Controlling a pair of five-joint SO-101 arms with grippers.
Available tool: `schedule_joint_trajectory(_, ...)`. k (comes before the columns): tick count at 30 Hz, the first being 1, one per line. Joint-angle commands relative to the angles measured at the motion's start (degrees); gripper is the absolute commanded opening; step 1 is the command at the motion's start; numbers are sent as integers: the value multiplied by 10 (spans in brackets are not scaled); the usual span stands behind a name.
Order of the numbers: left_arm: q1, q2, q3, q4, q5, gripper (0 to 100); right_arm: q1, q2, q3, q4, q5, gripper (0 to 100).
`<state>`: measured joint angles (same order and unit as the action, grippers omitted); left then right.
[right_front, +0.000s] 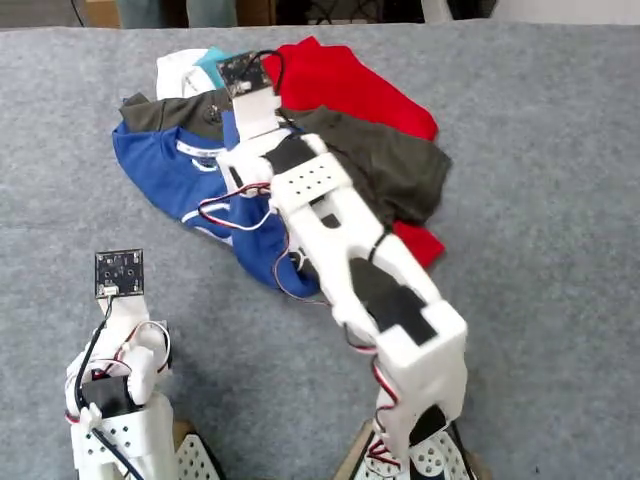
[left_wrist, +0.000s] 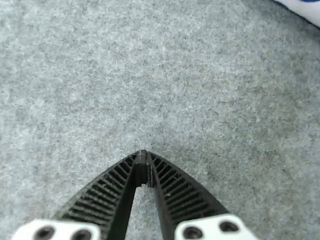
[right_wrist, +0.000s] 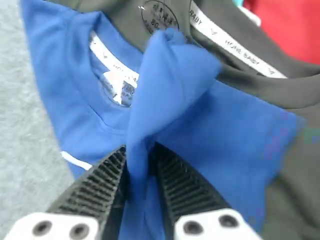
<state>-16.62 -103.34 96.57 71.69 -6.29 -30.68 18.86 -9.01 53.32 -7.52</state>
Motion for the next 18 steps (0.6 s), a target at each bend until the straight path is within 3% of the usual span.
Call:
schedule_joint_trajectory(1,-3,-6,7,11,5,30,16,-103,-24,46,5,15)
schedule_joint_trajectory(9,-4,-6,7,11,5,30,75,-311,-34,105,46,14)
schedule_joint_trajectory(18,-4,-6,7,11,5,30,173,-452,-187,104,46,14)
